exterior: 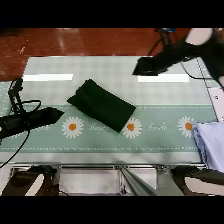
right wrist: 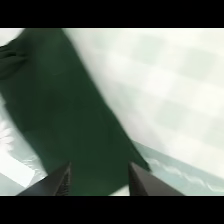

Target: Fold the shirts.

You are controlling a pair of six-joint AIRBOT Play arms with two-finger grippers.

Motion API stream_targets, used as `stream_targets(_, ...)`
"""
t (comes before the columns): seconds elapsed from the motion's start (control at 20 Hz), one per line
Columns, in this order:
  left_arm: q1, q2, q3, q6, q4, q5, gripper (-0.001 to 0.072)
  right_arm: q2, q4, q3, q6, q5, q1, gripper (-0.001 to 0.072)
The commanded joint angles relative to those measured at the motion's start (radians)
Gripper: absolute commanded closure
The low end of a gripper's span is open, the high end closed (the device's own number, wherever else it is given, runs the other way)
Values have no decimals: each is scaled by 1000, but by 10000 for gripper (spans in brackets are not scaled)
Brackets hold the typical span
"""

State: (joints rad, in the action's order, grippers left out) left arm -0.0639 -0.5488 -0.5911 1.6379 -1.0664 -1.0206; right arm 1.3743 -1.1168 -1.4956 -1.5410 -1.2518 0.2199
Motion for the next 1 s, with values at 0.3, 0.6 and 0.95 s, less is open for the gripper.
stream_targets(0.3, 1, -1, 0, 0, 5, 48, 685, -482, 134, 1071, -344, 645, -25, 304)
stream_targets(0.6, 1, -1, 0, -1, 4, 52, 685, -241, 582, 1045, 25, 655, 72, 304)
stream_targets(0.95, 1, -19, 0, -1, 4, 53, 685, 16, 798, 879, 214, 584, 113, 304)
